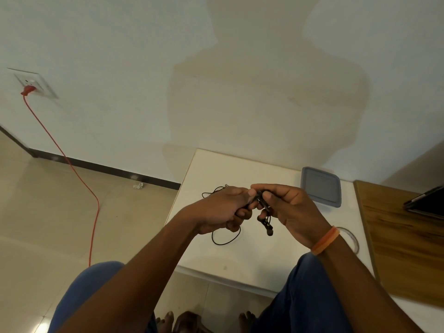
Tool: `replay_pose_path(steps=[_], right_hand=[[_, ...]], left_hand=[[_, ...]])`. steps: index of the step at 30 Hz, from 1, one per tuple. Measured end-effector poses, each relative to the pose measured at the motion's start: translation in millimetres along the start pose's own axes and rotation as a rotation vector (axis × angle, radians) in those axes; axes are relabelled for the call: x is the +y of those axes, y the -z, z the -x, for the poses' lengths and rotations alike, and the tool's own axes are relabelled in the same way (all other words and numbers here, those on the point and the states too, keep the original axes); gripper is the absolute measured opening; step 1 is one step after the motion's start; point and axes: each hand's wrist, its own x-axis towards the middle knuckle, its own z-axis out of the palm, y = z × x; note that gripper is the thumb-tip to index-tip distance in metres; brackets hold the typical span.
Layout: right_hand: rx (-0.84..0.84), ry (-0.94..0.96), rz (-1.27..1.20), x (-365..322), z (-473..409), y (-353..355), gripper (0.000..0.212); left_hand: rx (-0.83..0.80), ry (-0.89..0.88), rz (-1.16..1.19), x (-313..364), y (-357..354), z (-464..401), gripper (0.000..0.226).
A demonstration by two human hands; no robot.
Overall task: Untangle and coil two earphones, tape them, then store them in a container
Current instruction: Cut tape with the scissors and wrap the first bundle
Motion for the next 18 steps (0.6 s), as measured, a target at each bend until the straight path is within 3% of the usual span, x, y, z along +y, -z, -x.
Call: replay_pose_path(steps=[11,14,18], right_hand=[[0.109,-0.094,-0.234,-2.8,-0.6,3.3,0.027],[0.259,-0.016,0.07,-5.7,1.3,-4.0,0.029],[0.481,0.335,0.639,-9.1,8.6,-13.8,0.041]], left_hand=[[-0.139,-0.008,0.176,1.3,-3.1,-2.4,0.039],[-0.127,0.039,0.183,-3.1,-8.2,-4.3,0.037],[-0.062,0.078,0.205,-6.4,-15.4,-8.5,0.041]])
